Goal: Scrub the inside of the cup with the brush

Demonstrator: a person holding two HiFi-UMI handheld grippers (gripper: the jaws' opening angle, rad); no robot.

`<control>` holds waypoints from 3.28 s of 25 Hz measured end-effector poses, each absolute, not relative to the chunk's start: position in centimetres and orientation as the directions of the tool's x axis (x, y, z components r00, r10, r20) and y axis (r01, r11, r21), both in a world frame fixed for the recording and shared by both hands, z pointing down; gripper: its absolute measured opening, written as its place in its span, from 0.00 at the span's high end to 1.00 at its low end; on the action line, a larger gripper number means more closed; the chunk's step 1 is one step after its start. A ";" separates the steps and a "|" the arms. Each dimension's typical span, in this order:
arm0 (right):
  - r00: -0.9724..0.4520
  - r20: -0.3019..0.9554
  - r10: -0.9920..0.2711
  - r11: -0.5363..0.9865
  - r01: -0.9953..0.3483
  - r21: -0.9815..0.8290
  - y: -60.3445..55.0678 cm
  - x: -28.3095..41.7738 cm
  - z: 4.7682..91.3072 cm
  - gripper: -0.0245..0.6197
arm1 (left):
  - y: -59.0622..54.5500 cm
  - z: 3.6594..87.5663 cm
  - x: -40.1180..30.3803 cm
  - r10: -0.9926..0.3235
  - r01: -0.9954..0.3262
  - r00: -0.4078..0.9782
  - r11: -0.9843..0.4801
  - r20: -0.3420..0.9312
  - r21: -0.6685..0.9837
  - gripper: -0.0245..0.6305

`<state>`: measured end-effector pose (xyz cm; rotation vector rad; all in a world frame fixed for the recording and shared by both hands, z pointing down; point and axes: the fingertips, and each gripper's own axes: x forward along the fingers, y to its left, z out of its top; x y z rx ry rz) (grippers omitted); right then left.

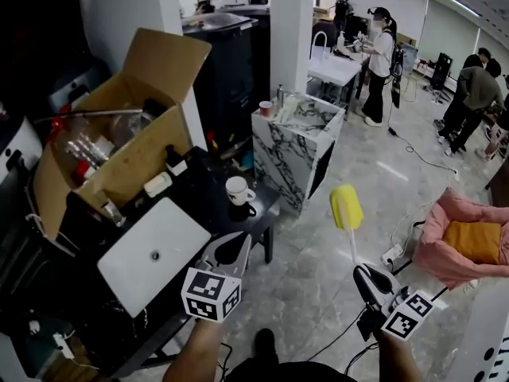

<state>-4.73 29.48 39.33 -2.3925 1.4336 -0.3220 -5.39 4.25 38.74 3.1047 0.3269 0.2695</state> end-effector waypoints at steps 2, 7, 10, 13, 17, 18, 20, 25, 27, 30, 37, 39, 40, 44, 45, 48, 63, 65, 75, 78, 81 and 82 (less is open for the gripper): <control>0.462 0.036 -0.886 -0.438 -0.809 -0.393 27.8 -3.3 39.3 0.90 | 2.8 39.2 -4.2 0.204 0.199 0.964 -0.979 0.171 0.045 0.93; 0.437 0.032 -0.899 -0.415 -0.825 -0.383 23.9 -1.1 38.1 0.90 | -0.4 39.2 -2.2 0.198 0.189 0.966 -0.980 0.168 0.070 0.93; 0.419 0.035 -0.907 -0.401 -0.835 -0.377 22.2 -0.1 37.6 0.90 | -2.0 39.6 -1.5 0.183 0.170 0.967 -0.982 0.176 0.082 0.93; 0.410 0.038 -0.911 -0.393 -0.838 -0.378 21.2 1.8 37.5 0.90 | -3.3 40.3 -0.4 0.157 0.140 0.970 -0.985 0.183 0.101 0.93; 0.369 0.028 -0.929 -0.351 -0.853 -0.386 19.5 5.2 37.9 0.90 | -4.4 40.9 1.8 0.132 0.118 0.968 -0.990 0.212 0.080 0.93; 0.354 0.025 -0.935 -0.335 -0.858 -0.390 18.9 6.2 38.1 0.90 | -4.7 41.1 2.5 0.123 0.110 0.967 -0.992 0.224 0.068 0.93; 0.317 0.022 -0.948 -0.299 -0.866 -0.400 17.8 8.4 38.4 0.90 | -5.6 41.3 4.0 0.094 0.086 0.966 -0.995 0.242 0.047 0.93; 0.208 0.024 -0.978 -0.199 -0.886 -0.418 14.9 15.7 39.0 0.90 | -7.7 41.3 8.2 0.002 -0.004 0.968 -1.000 0.250 0.024 0.92; 0.160 0.030 -0.987 -0.157 -0.895 -0.417 13.7 18.6 38.8 0.90 | -8.1 41.2 9.8 -0.026 -0.033 0.967 -0.999 0.252 0.023 0.90; 0.069 0.032 -0.997 -0.076 -0.910 -0.408 11.8 21.9 38.4 0.90 | -7.9 41.2 11.7 -0.045 -0.055 0.968 -0.998 0.248 0.031 0.85; -0.123 0.040 -0.992 0.094 -0.898 -0.430 6.0 23.8 39.7 0.90 | -8.8 42.4 11.5 -0.141 -0.160 0.957 -0.985 0.255 0.057 0.77; -0.168 0.050 -0.984 0.132 -0.897 -0.423 4.3 23.3 39.6 0.90 | -9.5 42.8 11.1 -0.160 -0.182 0.954 -0.981 0.255 0.068 0.75; -0.184 0.053 -0.981 0.145 -0.896 -0.420 3.5 23.1 39.4 0.90 | -9.8 42.9 10.9 -0.166 -0.190 0.953 -0.979 0.255 0.073 0.74; -0.221 0.064 -0.973 0.177 -0.895 -0.410 1.0 22.1 38.7 0.90 | -10.7 43.9 10.1 -0.162 -0.193 0.951 -0.976 0.262 0.099 0.68; -0.226 0.070 -0.972 0.179 -0.896 -0.406 0.4 21.9 38.7 0.90 | -10.7 44.1 10.0 -0.155 -0.189 0.952 -0.976 0.264 0.108 0.66; -0.241 0.085 -0.967 0.187 -0.894 -0.407 -0.9 21.6 39.1 0.90 | -11.1 45.0 9.8 -0.135 -0.176 0.953 -0.975 0.273 0.133 0.62; -0.493 0.100 -0.864 0.406 -0.801 -0.440 -2.6 25.4 41.1 0.90 | -9.0 51.8 12.6 -0.348 -0.474 0.832 -0.851 0.432 0.226 0.25; -0.518 0.103 -0.849 0.427 -0.788 -0.443 -2.5 26.1 41.4 0.90 | -9.3 52.4 13.2 -0.414 -0.544 0.796 -0.810 0.442 0.220 0.20; -0.593 0.123 -0.796 0.495 -0.754 -0.433 -2.7 27.4 41.6 0.90 | -10.2 56.2 16.0 -0.605 -0.734 0.630 -0.668 0.486 0.120 0.13; -0.603 0.141 -0.785 0.500 -0.751 -0.431 -2.9 27.4 41.9 0.90 | -10.5 56.7 16.3 -0.666 -0.768 0.588 -0.639 0.459 0.056 0.13; -0.611 0.159 -0.775 0.504 -0.750 -0.428 -2.9 27.3 42.1 0.90 | -11.1 57.5 16.1 -0.696 -0.792 0.560 -0.610 0.449 0.042 0.17; -0.612 0.163 -0.774 0.503 -0.750 -0.429 -2.9 27.3 42.2 0.90 | -11.3 57.8 16.0 -0.698 -0.796 0.555 -0.604 0.452 0.044 0.19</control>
